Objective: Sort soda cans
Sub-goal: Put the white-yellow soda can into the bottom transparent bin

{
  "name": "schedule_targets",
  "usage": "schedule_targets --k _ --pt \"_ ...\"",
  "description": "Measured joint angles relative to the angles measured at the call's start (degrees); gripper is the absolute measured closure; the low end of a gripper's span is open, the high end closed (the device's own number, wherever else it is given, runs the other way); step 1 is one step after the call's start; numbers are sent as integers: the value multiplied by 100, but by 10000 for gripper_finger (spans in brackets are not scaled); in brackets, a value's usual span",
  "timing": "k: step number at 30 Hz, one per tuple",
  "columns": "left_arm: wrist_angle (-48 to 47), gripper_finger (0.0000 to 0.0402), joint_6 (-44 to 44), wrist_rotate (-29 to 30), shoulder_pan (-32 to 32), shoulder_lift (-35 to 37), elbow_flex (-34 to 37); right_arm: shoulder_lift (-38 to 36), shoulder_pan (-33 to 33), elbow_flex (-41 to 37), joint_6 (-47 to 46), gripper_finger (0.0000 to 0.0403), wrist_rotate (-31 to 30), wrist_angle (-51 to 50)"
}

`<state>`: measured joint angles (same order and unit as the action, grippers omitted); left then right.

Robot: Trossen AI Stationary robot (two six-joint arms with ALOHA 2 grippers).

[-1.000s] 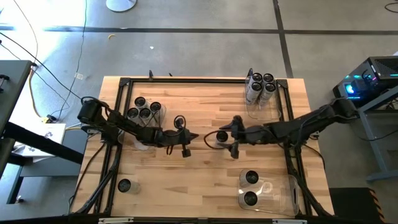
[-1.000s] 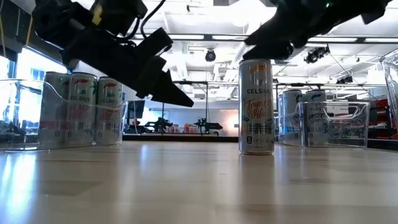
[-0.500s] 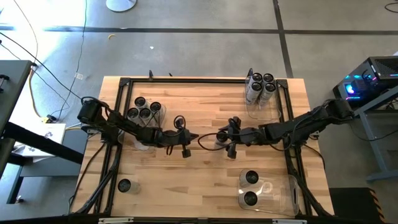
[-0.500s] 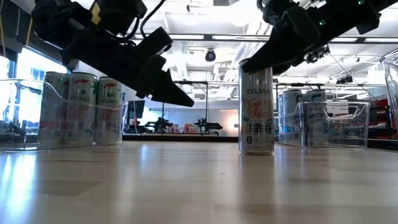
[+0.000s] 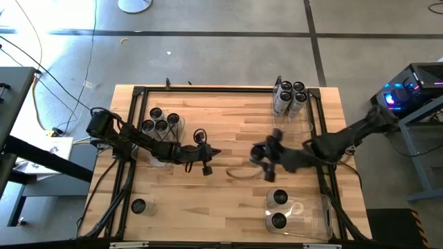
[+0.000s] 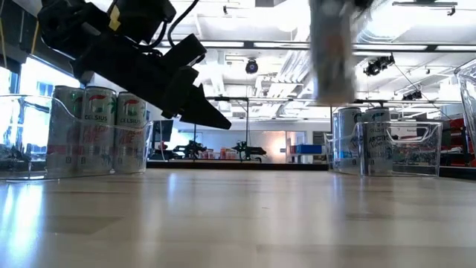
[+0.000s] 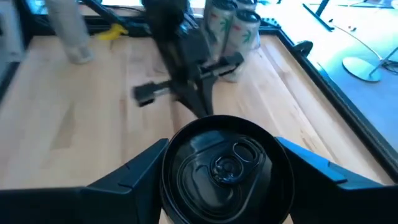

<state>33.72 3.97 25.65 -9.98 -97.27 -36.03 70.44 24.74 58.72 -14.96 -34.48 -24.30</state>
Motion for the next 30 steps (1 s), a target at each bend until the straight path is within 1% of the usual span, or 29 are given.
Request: schedule_targets --k 4,7,9,11,14,18,20,23,26,30 --pt "2 401 -59 0 -37 0 0 1 1075 1256 -928 166 -759 -1642" --pt "12 401 -187 0 -55 0 0 -4 1865 1832 -1983 166 -1224 -2727" --pt "19 401 -258 0 -59 0 0 7 2365 2001 -2649 166 -1414 -3252" --pt "59 401 -348 0 -59 0 0 10 2824 2075 -3388 166 -1635 -3575" --pt "74 401 -495 2 -59 0 0 8 3381 2010 -4533 166 -1806 -4191" --pt "84 401 -681 -135 -56 0 0 68 3867 1913 -5918 166 -2009 -5008" --pt "83 401 -719 -280 -54 0 0 141 4021 1913 -6589 166 -2104 -5429" --pt "85 401 -721 -299 -56 0 0 277 4209 1933 -7441 166 -2101 -5886" --pt "89 401 -701 -302 -54 0 0 406 4417 1935 -7907 166 -2135 -6118" --pt "91 401 -614 -302 -54 0 0 528 4638 1940 -8012 166 -2371 -6184"
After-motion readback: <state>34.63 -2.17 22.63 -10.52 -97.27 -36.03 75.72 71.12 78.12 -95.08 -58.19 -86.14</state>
